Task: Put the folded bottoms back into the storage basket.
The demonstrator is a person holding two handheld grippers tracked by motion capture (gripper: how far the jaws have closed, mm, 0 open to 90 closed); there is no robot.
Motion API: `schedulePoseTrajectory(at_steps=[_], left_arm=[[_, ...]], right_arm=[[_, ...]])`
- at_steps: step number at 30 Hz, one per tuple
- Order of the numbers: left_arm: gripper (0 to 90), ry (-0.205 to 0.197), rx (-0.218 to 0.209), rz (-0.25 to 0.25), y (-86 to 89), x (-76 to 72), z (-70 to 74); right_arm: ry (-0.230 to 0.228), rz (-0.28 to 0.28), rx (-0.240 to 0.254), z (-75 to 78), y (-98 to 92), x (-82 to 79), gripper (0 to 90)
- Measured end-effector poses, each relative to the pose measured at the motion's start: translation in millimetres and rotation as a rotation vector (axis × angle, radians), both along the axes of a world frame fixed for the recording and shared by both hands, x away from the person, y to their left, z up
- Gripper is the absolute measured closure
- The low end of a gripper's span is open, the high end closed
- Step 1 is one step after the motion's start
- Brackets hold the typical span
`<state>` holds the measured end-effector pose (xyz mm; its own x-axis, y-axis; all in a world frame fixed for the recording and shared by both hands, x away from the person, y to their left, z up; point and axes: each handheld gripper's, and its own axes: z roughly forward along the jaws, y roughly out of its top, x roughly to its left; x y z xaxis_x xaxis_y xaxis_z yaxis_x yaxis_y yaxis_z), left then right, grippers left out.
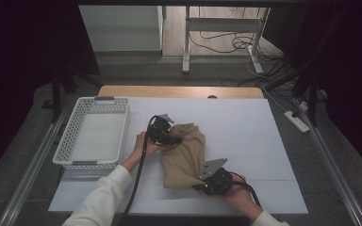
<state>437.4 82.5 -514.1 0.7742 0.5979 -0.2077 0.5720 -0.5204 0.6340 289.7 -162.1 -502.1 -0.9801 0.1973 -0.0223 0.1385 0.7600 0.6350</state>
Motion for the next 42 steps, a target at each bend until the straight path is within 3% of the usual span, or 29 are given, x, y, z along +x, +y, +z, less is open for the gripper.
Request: schedulePoseTrajectory(at_steps=[26, 42], left_arm=[[64.2, -0.017, -0.08, -0.023, 9.8, -3.8, 8.4], [65.7, -0.04, -0.094, -0.026, 14.0, -7.6, 18.0]], right_arm=[[-0.038, -0.004, 0.031, 7.3, -2.1, -3.4, 77.9], [-0.062, -0.003, 0.053, 12.8, -2.9, -4.6, 78.1]])
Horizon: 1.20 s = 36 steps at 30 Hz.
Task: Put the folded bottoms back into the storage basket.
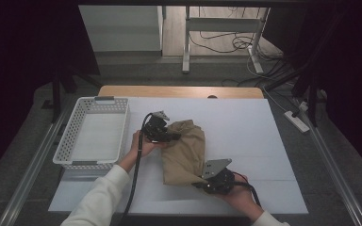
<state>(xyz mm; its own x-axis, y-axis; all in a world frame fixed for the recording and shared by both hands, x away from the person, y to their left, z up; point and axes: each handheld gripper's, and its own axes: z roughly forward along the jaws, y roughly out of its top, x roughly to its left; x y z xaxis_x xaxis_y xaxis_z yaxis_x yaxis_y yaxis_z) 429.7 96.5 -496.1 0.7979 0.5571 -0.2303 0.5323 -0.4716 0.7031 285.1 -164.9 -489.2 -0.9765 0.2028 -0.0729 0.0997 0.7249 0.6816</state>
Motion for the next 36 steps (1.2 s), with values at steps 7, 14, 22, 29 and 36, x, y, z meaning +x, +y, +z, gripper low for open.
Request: schedulePoseTrajectory(at_steps=[7, 14, 22, 29, 36], left_arm=[[66.1, -0.011, -0.004, 0.002, 2.6, -1.1, 4.8], [66.4, -0.024, -0.007, 0.009, 5.1, -2.8, 10.7], [66.7, -0.04, -0.012, 0.008, 7.5, -5.4, 17.0], [67.0, -0.048, -0.015, 0.011, 12.3, -7.9, 22.2], [67.2, -0.06, -0.023, 0.016, 17.1, -10.5, 29.4]], right_arm=[[-0.008, -0.008, 0.017, 2.7, -0.3, 0.5, 78.2], [-0.019, -0.019, 0.041, 6.9, -0.9, 1.7, 78.2], [-0.021, -0.022, 0.068, 10.7, -0.8, 2.5, 78.2], [-0.026, -0.025, 0.08, 14.6, -0.2, 4.0, 78.3], [-0.04, -0.022, 0.102, 19.9, 3.0, 4.2, 78.3]])
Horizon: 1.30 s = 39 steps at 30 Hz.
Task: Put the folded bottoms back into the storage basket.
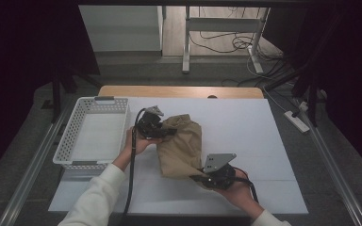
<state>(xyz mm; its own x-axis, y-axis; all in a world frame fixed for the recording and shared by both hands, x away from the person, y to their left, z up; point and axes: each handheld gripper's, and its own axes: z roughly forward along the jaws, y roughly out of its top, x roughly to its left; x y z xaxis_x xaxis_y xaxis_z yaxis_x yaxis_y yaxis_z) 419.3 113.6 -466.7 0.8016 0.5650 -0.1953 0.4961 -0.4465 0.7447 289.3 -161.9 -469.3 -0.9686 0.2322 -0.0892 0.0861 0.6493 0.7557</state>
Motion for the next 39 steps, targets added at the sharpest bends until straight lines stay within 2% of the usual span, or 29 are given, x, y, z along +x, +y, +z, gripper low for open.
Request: schedulePoseTrajectory(at_steps=[6, 30, 39], left_arm=[[67.3, -0.011, -0.001, 0.007, 3.3, -2.6, 7.3], [67.5, -0.05, -0.051, 0.026, 25.3, -12.2, 35.3], [67.7, -0.058, -0.056, 0.032, 33.0, -14.3, 41.1]], right_arm=[[-0.002, 0.003, 0.011, 4.3, 1.9, 0.3, 78.4], [-0.033, 0.019, 0.065, 29.3, 12.1, 1.8, 78.4], [-0.04, 0.031, 0.076, 35.5, 21.3, 3.1, 78.5]])
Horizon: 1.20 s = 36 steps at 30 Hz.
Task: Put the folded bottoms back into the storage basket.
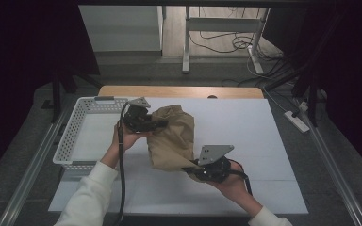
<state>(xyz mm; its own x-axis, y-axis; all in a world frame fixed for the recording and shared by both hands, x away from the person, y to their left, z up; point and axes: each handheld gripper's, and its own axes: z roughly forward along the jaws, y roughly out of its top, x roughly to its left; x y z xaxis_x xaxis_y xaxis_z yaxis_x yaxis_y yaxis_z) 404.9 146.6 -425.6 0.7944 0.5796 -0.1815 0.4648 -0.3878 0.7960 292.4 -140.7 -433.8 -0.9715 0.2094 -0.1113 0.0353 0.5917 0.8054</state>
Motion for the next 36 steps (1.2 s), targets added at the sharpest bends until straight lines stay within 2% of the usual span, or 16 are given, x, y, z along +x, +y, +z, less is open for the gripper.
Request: schedulePoseTrajectory(at_steps=[36], left_arm=[[68.3, -0.047, -0.042, 0.036, 34.0, -11.2, 21.8]], right_arm=[[-0.012, 0.04, 0.026, 8.9, 30.6, 7.1, 78.5]])
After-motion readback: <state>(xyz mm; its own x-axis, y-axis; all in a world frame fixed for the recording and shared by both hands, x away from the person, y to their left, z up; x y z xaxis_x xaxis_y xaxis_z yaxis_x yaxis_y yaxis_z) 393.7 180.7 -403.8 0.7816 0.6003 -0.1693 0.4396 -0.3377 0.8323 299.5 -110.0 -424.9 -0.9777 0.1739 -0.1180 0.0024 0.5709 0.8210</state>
